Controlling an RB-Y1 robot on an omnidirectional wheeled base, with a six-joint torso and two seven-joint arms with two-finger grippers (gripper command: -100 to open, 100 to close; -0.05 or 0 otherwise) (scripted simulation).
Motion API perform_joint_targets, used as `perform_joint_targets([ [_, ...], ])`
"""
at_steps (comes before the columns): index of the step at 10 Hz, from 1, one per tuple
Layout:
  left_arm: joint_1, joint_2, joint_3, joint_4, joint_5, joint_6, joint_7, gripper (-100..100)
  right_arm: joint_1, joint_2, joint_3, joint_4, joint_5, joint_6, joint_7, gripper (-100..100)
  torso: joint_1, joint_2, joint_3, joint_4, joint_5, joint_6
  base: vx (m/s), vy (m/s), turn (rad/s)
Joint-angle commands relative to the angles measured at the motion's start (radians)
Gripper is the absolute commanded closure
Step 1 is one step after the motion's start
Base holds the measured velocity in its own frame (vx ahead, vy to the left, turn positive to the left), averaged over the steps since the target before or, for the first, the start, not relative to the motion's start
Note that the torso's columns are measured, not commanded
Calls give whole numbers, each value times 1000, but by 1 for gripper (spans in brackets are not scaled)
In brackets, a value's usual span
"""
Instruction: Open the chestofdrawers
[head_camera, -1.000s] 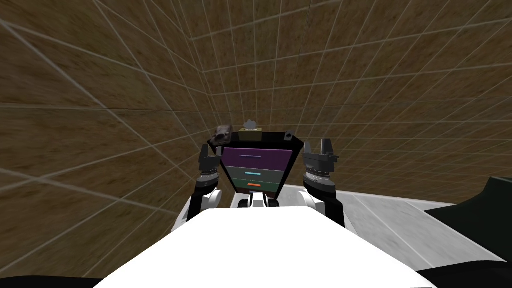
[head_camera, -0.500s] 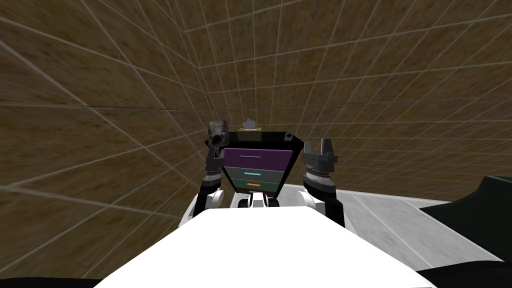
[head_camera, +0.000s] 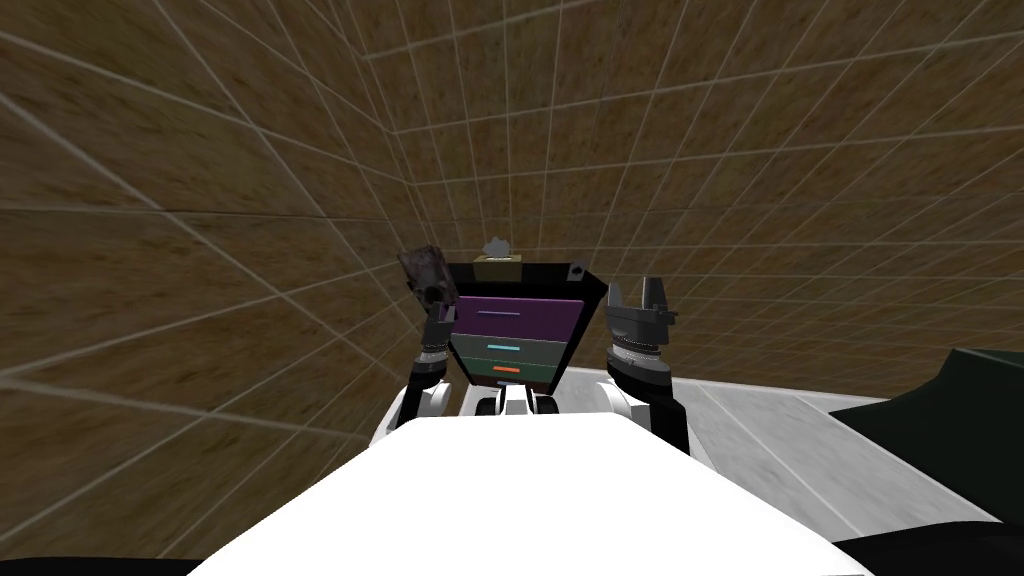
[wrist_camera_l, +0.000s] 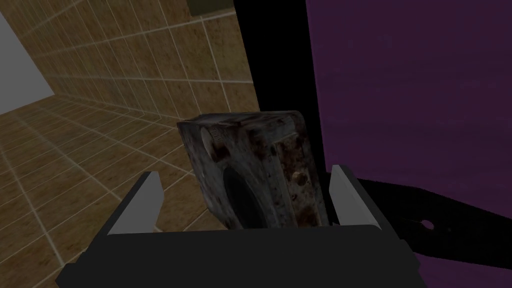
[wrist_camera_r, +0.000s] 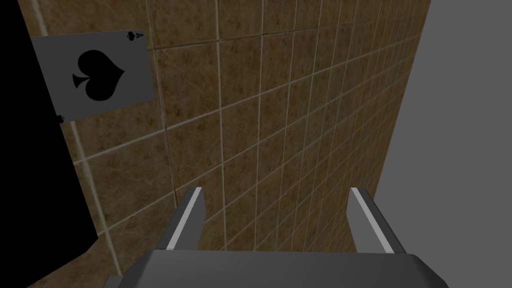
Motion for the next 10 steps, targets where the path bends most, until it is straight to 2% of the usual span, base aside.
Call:
perform_joint_targets([
  [1,-13,-2,-5,68,-6,-9,-10,-100,0,0,0,0,0,0,0,0,0,1,1,0,0,0,-2,-7,-13],
  [2,-13,-2,-5,72,-6,-9,-10,-100,0,0,0,0,0,0,0,0,0,2,1,1,0,0,-4,-6,0],
  [10,-45,7,-16,271,-20,-50,-35,-100,0,0,0,0,0,0,0,0,-3,-30,-20,-11,0,10,-16,-5,0],
])
